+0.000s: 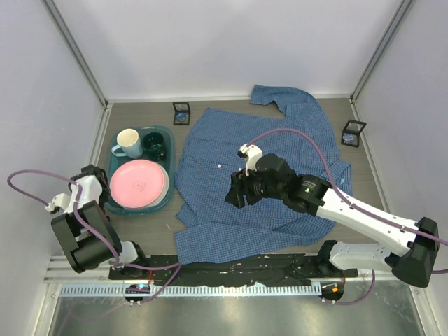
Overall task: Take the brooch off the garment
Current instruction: Place the brooch in the brooch box.
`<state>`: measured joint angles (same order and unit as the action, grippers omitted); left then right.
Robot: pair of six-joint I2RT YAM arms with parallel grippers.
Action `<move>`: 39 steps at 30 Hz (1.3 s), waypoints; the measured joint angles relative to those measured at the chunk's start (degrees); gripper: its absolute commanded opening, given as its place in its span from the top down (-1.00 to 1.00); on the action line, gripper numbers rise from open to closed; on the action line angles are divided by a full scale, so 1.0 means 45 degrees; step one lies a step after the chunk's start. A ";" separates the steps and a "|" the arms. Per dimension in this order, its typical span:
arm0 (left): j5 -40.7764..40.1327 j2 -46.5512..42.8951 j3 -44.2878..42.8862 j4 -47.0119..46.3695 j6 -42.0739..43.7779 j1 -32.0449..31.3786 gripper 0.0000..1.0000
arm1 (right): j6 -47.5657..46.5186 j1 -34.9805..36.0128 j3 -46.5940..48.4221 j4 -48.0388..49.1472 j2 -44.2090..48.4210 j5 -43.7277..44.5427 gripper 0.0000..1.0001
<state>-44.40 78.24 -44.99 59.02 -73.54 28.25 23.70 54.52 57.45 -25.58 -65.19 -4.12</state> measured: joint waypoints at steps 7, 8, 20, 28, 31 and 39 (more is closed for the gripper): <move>-0.0083 0.0107 -0.0029 -0.0029 0.0029 0.0000 0.99 | 0.0053 0.0000 -0.0073 0.0068 0.0000 0.0000 -0.22; -0.0083 0.0107 -0.0029 -0.0039 0.0044 0.0000 0.96 | 0.0053 0.0000 -0.0087 0.0063 0.0000 0.0000 -0.22; -0.0083 0.0175 -0.0393 -0.0379 0.0398 0.0000 0.57 | 0.0087 -0.0005 -0.0131 0.0068 0.0000 0.0000 -0.22; -0.0107 0.0170 -0.0427 -0.0452 0.0636 0.0000 -0.10 | 0.0155 -0.0005 -0.0185 0.0165 0.0000 -0.0053 -0.22; -0.0175 0.0039 -0.0690 -0.0257 0.0835 0.0000 -0.33 | 0.0214 -0.0005 -0.0228 0.0272 0.0000 -0.0136 -0.22; -0.0078 -0.2628 -0.1787 0.1171 0.1117 0.0000 -0.68 | 0.0393 -0.0005 -0.0301 0.0369 -0.0010 -0.0257 -0.22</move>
<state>-44.75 66.41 -53.04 64.29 -68.51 28.25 25.47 54.50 56.10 -23.92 -65.23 -5.28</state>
